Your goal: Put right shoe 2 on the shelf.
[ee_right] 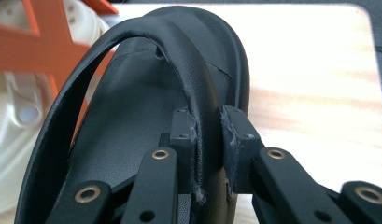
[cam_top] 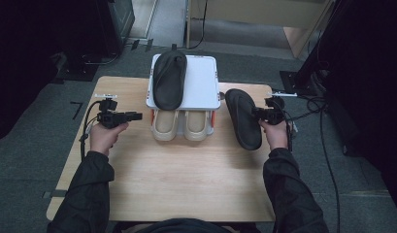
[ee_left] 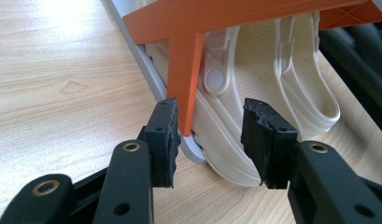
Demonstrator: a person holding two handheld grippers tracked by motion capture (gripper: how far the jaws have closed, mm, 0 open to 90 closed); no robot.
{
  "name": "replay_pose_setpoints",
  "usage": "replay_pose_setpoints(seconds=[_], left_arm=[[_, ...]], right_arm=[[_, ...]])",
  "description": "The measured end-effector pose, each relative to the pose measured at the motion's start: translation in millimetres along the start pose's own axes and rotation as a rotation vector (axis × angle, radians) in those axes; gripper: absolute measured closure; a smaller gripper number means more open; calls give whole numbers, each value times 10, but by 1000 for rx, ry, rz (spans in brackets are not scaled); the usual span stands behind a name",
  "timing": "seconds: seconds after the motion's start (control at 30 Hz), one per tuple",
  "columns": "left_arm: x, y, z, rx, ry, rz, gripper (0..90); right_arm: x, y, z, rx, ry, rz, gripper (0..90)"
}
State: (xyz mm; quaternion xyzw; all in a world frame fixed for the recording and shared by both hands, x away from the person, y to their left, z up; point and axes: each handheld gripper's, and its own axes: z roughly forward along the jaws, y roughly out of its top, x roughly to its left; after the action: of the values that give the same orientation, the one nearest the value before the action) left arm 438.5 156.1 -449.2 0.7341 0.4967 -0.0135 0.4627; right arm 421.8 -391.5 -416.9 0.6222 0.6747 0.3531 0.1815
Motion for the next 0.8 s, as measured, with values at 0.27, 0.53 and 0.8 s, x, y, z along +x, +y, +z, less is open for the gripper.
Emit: replay_pose_setpoints(seconds=[0.27,0.53,0.8], left_arm=[[-17,7,2,1,-4,4,562],[-19,8,0,-4,-11,-1,559],[-14,7,1,-4,-16,1,547]], right_arm=[[125,400,-157,-31,-1,-38,761],[345,809,-288,-63,-4,-73,761],[539,1141,-292,-67,-15,-91,761]])
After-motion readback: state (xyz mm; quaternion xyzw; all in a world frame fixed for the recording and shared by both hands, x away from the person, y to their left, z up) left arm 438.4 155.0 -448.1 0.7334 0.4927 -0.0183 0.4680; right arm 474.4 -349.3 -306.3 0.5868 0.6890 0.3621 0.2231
